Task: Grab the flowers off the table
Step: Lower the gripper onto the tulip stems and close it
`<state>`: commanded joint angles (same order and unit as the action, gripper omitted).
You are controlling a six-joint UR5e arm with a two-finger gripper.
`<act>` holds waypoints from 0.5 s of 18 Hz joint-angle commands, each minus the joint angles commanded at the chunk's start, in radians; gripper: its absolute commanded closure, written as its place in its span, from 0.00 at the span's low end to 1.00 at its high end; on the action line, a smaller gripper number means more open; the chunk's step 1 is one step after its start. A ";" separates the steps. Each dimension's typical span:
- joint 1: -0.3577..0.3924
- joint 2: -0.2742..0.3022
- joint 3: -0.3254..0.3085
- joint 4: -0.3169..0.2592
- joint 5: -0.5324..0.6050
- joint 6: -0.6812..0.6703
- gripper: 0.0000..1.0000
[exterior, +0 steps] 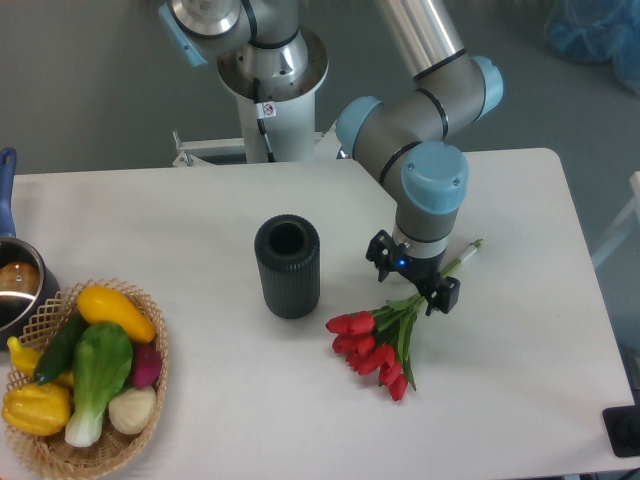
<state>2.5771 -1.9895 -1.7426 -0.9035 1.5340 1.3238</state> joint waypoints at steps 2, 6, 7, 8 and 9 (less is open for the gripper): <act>-0.006 -0.018 0.000 0.002 0.000 -0.002 0.00; -0.018 -0.043 0.002 0.043 0.000 -0.008 0.00; -0.025 -0.046 0.002 0.049 0.000 -0.008 0.00; -0.026 -0.052 0.003 0.051 0.000 -0.008 0.00; -0.028 -0.058 0.003 0.055 0.002 -0.009 0.00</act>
<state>2.5495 -2.0478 -1.7395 -0.8483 1.5355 1.3146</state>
